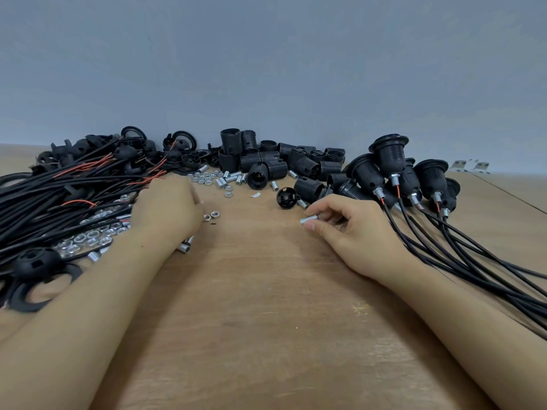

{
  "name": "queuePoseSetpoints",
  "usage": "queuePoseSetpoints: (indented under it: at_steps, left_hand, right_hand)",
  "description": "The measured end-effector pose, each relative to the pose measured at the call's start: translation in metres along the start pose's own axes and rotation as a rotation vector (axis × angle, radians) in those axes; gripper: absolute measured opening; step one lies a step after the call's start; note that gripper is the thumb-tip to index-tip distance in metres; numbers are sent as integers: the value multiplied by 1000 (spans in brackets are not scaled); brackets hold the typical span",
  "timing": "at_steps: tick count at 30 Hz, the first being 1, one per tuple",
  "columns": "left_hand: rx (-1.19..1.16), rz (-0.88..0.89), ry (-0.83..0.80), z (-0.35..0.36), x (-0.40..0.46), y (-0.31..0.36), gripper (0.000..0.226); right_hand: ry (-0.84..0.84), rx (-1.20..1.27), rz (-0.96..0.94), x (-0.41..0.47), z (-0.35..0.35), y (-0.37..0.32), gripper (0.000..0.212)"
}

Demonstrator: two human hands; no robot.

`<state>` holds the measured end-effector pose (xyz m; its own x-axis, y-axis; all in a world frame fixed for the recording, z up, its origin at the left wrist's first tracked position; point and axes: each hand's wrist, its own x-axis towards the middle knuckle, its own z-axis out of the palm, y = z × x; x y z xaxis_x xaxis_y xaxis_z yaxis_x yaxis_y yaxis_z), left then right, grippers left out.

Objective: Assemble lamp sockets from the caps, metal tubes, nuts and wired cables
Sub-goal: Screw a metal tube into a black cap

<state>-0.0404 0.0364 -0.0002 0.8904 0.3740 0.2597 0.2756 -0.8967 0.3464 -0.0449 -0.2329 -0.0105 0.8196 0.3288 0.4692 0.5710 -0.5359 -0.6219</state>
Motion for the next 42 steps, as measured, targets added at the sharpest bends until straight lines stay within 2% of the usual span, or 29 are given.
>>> queuePoseSetpoints:
  at_steps: [2,6,11,14,18,21,24,27,30,32,33,36,39,42]
  left_hand:
    - [-115,37,3,0,2,0,28]
    - [-259,98,-25,3,8,-1,20]
    - [-128,144,-21,3,10,-6,6]
    - [-79,147,-4,0,10,-7,13]
    - [-19,156,-52,-5,9,-6,9]
    - [6,184,-99,-5,11,-8,20]
    - [15,169,-81,-6,11,-9,14]
    - [29,238,-49,-6,12,-10,5]
    - [-160,314,92,-11,9,-4,1]
    - [-425,342,153,-13,-1,7,9]
    - [-592,359,133,-13,-8,15,10]
    - [-989,400,-58,-2,-32,41,12]
    - [-1200,358,-247,13,-46,59,11]
    - [-1362,300,-371,18,-48,63,28]
  right_hand:
    - [4,2,4,0,0,0,10]
    - [11,17,9,0,-1,0,10]
    - [13,12,11,0,-1,-1,10]
    - [12,5,6,0,-1,-1,10]
    - [15,16,19,0,-1,-1,9]
    - [16,17,24,1,-1,0,8]
    - [21,31,24,1,-1,0,9]
    - [26,46,29,1,-1,2,8]
    - [56,109,52,3,-1,2,7]
    - [87,227,76,3,-1,1,10]
    - [105,304,87,3,-2,0,12]
    - [126,477,101,3,-3,-3,12]
    - [105,524,67,3,-3,-4,12]
    - [92,513,36,3,-3,-4,12]
